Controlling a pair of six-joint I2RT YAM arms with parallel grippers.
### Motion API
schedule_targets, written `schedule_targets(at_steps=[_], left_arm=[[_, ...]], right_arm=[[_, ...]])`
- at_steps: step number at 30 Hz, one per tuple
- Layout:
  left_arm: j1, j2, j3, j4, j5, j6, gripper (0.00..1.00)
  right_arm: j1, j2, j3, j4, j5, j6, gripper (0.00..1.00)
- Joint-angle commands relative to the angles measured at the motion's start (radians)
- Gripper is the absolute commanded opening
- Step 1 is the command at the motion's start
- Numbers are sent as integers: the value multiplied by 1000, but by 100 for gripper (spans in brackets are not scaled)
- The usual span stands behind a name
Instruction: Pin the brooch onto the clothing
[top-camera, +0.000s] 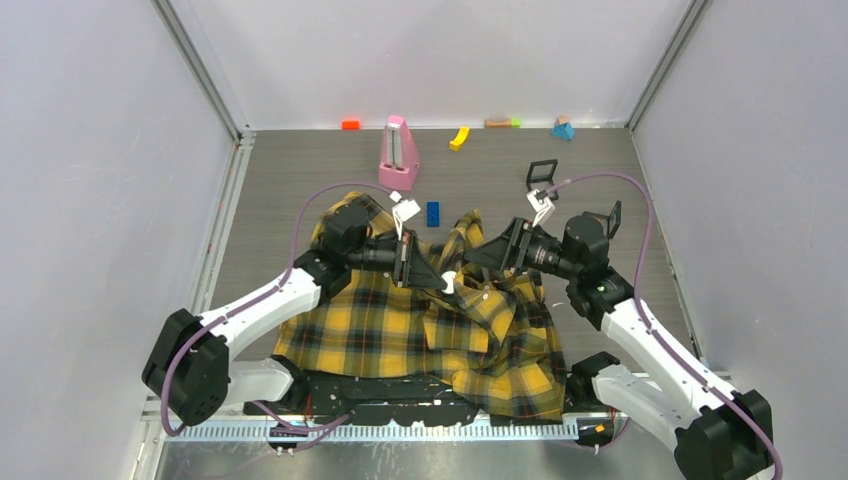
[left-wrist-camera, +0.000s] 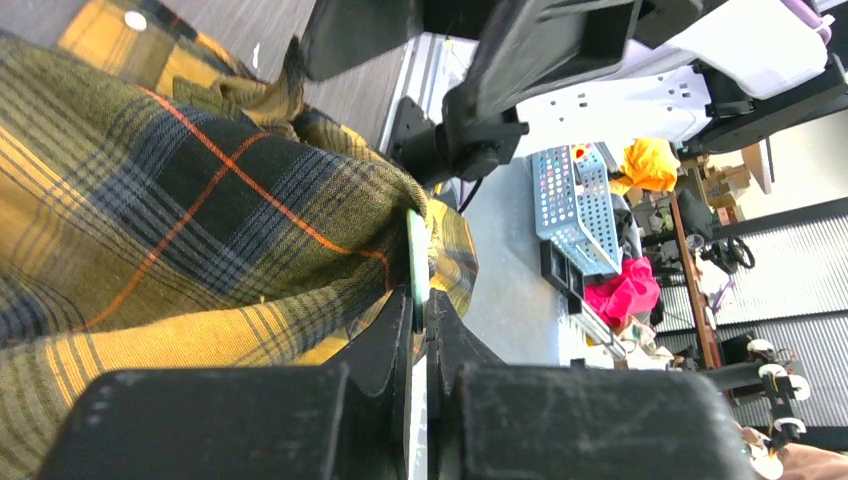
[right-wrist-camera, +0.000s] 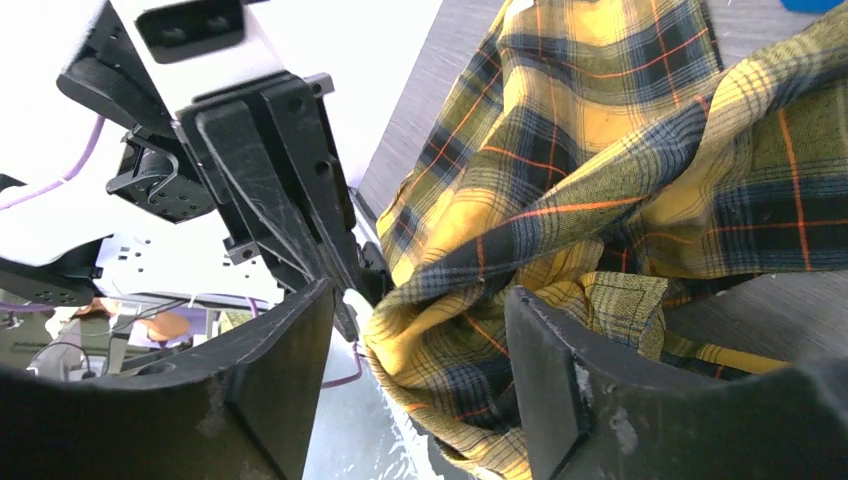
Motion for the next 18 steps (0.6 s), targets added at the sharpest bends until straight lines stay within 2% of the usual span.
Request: schedule_targets(at_steps=[1,5,7,8,10,11,13,15,18], left_arm=[[-7,-13,38,-92,26,68,0],[-6,-9,52,-147,-4,92,4],[-2,-13,65,-188,-27,106,12],[3,-15,72,-210,-43,110,18],[21,-19,97,-278,-93,120,41],[33,-19,120,-346,-131,132,55],[71,-18,173,-482,-209,166,76],[123,-17,225,-592,-262,209,83],[212,-28,287,-676,-274,245,87]], right_arm=[[-1,-69,11,-28,54,-59,72],[0,-99,26,-84,86,-86,74],[0,-110,37,-120,116,-99,75],[-1,-115,43,-141,132,-111,75],[-1,-120,77,-223,205,-136,75],[0,-116,113,-311,294,-145,75],[-1,-95,189,-461,448,-175,76],[-1,-57,262,-595,594,-208,76],[-1,30,356,-771,856,-253,76]])
